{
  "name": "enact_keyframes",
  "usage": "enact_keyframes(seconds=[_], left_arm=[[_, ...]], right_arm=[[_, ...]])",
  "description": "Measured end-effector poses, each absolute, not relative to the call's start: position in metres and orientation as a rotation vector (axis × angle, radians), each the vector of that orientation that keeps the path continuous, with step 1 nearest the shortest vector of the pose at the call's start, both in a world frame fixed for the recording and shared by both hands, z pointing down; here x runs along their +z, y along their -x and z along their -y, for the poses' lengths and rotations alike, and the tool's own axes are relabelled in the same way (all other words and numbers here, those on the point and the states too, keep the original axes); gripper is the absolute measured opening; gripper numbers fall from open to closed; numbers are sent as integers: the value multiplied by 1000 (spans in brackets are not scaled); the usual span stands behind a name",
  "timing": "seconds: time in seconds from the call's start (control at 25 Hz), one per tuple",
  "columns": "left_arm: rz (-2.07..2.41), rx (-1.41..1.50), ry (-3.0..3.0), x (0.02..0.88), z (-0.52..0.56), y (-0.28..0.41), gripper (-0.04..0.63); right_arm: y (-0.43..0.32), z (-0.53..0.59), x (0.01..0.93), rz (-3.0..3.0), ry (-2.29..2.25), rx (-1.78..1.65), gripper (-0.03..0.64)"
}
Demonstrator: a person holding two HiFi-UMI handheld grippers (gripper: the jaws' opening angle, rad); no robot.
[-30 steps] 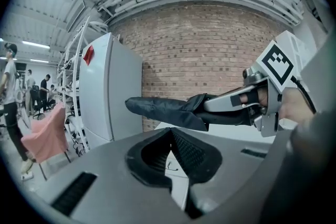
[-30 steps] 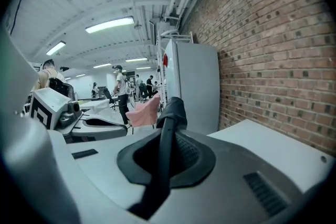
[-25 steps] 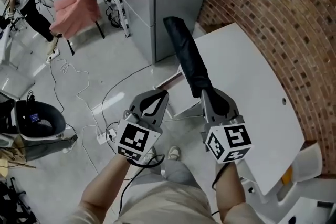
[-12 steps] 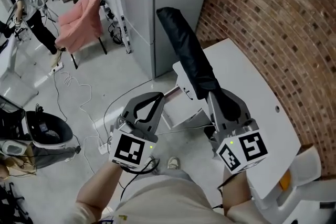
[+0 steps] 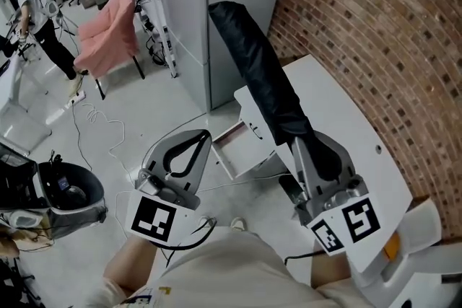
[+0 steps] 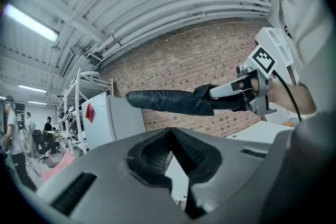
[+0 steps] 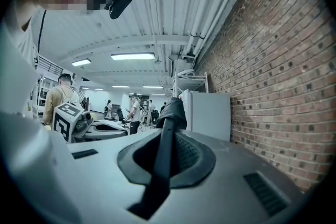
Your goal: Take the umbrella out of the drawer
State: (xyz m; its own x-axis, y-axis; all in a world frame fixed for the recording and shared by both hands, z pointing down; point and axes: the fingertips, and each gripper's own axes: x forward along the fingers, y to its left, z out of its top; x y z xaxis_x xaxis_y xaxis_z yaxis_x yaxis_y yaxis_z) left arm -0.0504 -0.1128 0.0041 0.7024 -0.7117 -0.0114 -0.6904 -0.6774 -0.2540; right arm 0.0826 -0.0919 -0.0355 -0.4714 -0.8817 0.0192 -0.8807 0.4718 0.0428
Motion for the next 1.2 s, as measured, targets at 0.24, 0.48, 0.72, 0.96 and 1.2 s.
enact_keyframes(seconds=[0.24,0.48,0.72,0.96,1.2], left_arm=[[-1168,-153,2733,26,111,62,8],[-1134,-209,2708,44,108,62,8],[-1138,-223,2766,62,101,55,8],[-1126,-249,2796,71,95,54,8],[-1125,-272,2820,77,99,48,8]], right_arm=[[-85,75,-24,2681,-1580,-29,15],[-75,66,11,2686,-1518,77,15],[-71,69,41,2637,-1505,165,17],[-69,69,55,2609,-1504,220,17],[-76,72,52,2595,-1519,227,15]])
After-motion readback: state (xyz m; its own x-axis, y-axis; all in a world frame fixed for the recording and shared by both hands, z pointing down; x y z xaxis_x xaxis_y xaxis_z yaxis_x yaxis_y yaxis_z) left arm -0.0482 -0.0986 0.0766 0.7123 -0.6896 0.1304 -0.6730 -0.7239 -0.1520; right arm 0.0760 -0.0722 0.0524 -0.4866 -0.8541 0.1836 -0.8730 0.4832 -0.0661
